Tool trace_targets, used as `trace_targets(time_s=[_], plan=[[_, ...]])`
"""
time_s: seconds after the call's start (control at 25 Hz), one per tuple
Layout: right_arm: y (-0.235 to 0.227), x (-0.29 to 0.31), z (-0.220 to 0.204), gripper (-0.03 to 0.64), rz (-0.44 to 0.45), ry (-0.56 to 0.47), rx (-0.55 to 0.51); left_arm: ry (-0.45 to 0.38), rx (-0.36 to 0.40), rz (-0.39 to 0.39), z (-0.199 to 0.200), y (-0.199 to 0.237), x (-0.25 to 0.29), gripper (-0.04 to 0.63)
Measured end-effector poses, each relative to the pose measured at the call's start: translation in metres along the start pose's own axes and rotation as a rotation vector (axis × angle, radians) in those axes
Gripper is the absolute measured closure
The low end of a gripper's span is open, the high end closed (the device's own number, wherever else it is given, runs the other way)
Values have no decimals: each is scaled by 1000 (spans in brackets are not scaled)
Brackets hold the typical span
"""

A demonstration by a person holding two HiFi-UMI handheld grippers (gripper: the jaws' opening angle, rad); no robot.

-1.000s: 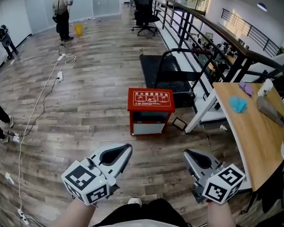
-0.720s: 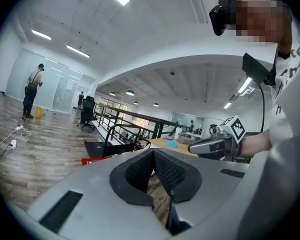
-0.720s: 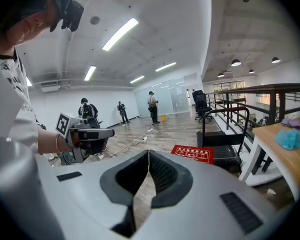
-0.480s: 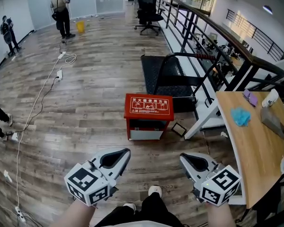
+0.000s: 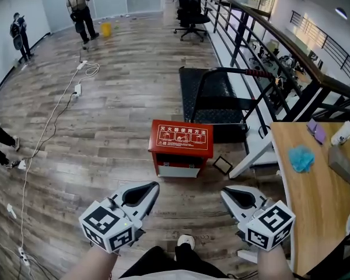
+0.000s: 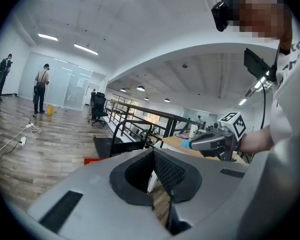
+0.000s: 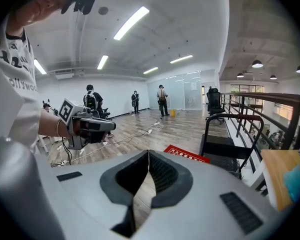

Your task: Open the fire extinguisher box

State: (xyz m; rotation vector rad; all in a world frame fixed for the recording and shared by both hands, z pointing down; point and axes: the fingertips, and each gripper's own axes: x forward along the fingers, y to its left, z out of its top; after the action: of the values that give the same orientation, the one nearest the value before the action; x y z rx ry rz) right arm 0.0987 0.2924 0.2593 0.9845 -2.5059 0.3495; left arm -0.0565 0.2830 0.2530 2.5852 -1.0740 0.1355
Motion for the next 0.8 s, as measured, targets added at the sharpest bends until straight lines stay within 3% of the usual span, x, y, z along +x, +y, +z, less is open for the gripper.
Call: trace_targets(time_s=[0.28,0.8], plan=[[-45,8,9,607,46,-10,-5,-3,11,25,14,1,42,592],[-79,46,9,607,119,-10,-15,8,25,48,11,20,81,592]])
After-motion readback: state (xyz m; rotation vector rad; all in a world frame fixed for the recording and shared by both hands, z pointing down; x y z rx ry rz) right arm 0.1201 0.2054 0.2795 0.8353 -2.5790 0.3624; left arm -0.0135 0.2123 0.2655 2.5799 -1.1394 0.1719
